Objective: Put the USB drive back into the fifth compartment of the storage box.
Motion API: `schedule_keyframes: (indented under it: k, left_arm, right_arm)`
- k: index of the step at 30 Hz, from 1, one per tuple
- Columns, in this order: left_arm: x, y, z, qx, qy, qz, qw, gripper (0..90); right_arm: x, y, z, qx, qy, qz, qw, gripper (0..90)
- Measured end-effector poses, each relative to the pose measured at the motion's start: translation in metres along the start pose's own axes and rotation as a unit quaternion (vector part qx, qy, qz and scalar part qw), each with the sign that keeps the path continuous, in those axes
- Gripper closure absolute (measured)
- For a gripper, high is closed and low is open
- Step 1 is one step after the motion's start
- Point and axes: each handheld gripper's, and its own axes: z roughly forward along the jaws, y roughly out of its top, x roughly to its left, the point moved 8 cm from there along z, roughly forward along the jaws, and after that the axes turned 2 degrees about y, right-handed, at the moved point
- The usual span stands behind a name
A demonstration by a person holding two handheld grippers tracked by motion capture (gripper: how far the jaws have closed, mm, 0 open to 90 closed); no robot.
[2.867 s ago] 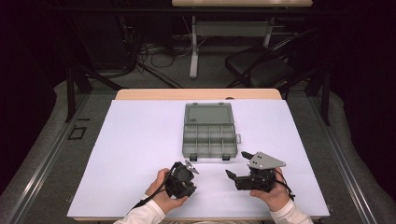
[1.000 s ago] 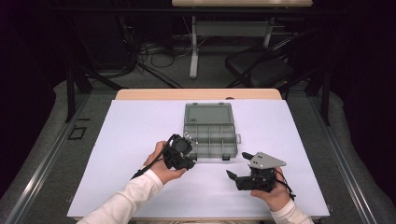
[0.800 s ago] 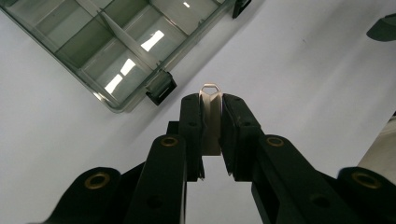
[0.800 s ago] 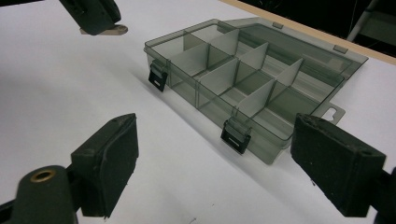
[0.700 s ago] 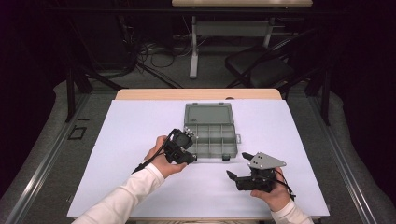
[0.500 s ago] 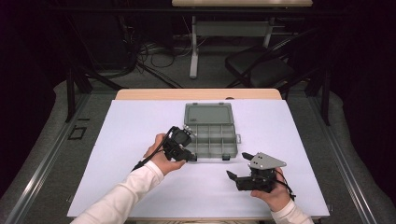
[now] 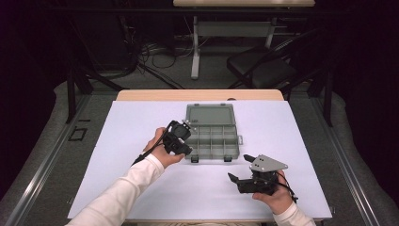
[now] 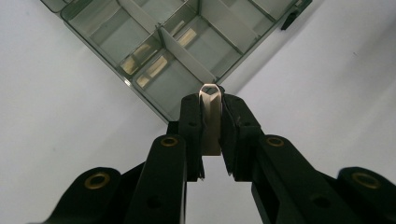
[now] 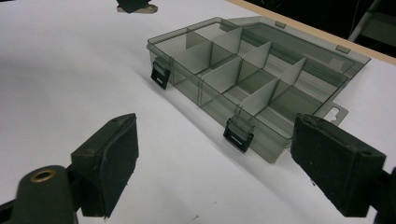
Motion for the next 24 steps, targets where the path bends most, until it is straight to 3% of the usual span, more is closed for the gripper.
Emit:
schedule_keyframes:
  k: [4,7,24]
  left_arm:
    - [0.004,0.003,0.003,0.001,0.002,-0.001,1.0,79.1]
    - [0.005,0.005,0.004,0.002,0.004,0.012,0.9999,79.1]
    - [0.009,0.02,0.019,0.01,0.001,0.033,0.9994,79.1]
  right_arm:
    - [0.001,0.0,0.0,0.0,0.001,-0.001,1.0,15.0]
    - [0.0,0.0,-0.001,0.0,0.0,-0.001,1.0,15.0]
    - [0.0,0.0,-0.001,-0.001,0.001,-0.001,1.0,15.0]
